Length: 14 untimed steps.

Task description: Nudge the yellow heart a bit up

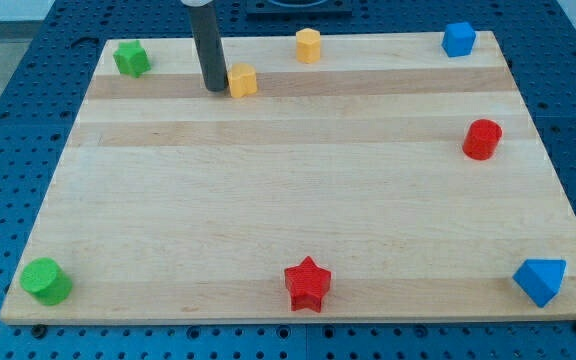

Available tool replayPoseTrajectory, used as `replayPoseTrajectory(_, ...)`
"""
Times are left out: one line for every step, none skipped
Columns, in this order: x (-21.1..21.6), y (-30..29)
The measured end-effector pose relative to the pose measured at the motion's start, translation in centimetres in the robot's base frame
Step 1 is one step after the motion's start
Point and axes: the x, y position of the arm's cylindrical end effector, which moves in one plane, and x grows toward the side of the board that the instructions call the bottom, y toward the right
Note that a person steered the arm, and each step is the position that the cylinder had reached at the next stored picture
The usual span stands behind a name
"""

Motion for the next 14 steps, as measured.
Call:
replayPoseTrajectory(0.0, 1.4)
replayPoseTrajectory(0.0, 1.7)
replayPoseTrajectory(1.9, 1.7)
replayPoseTrajectory(3.6, 1.7)
replayPoseTrajectory(3.1, 1.8)
replayPoseTrajectory(2.1, 1.9)
replayPoseTrajectory(2.1, 1.9)
replayPoseTrajectory(2.8, 2.8)
replayPoseTrajectory(3.0, 3.4)
replayPoseTrajectory(3.0, 3.4)
replayPoseTrajectory(3.0, 4.2)
replayPoseTrajectory(2.8, 4.3)
replayPoseTrajectory(2.3, 4.3)
replayPoseTrajectory(2.3, 4.3)
